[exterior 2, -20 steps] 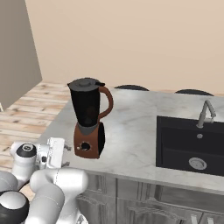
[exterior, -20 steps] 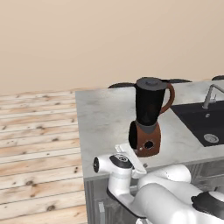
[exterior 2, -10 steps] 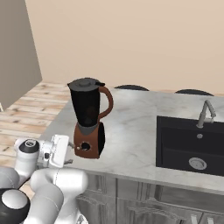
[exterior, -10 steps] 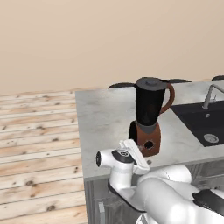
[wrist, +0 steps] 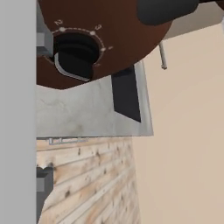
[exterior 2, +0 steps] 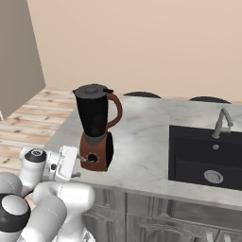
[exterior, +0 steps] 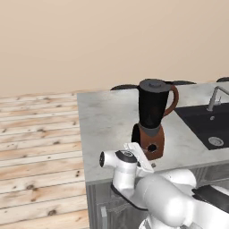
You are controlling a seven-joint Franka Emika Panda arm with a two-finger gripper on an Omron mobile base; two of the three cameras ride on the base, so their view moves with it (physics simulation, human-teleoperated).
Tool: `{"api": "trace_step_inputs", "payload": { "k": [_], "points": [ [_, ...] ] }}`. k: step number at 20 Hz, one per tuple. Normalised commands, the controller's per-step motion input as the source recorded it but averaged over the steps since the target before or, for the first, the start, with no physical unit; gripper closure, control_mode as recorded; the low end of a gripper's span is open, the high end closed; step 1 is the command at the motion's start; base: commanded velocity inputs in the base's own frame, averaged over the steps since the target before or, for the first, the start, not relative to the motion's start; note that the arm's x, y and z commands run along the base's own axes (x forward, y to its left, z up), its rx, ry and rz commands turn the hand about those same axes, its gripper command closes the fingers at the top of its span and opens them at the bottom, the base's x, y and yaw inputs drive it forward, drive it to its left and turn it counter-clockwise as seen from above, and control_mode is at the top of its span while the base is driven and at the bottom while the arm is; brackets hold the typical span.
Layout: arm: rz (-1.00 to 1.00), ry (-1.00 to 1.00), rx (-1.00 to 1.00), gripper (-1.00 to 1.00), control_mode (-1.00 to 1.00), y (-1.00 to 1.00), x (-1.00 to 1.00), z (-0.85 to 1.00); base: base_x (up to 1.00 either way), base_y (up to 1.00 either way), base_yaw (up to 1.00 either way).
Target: Open the blender lid, put the peach in the blender, close the lid, and start the blender.
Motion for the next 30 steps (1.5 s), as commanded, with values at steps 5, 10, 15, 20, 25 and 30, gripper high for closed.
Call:
{"api": "trace_step_inputs", "payload": {
  "k": [5, 10, 15, 20, 25, 30],
  "points": [
    [0.00, 0.00, 0.00, -1.00, -1.00, -0.24, 0.00, -0.48, 0.00, 0.00, 0.00],
    [0.00, -0.02, 0.00, -1.00, -1.00, -0.14, 0.02, -0.31, 0.00, 0.00, 0.00],
    [0.00, -0.06, 0.00, -1.00, -1.00, -0.19, 0.06, -0.30, 0.00, 0.00, 0.00],
    [0.00, -0.13, 0.00, -1.00, -1.00, -0.32, 0.01, -0.28, 0.00, 0.00, 0.00],
    [0.00, -0.22, 0.00, -1.00, -1.00, -0.39, 0.00, -0.08, 0.00, 0.00, 0.00],
    [0.00, -0.28, 0.00, -1.00, -1.00, -0.46, 0.00, 0.00, 0.00, 0.00, 0.00]
  ]
}}
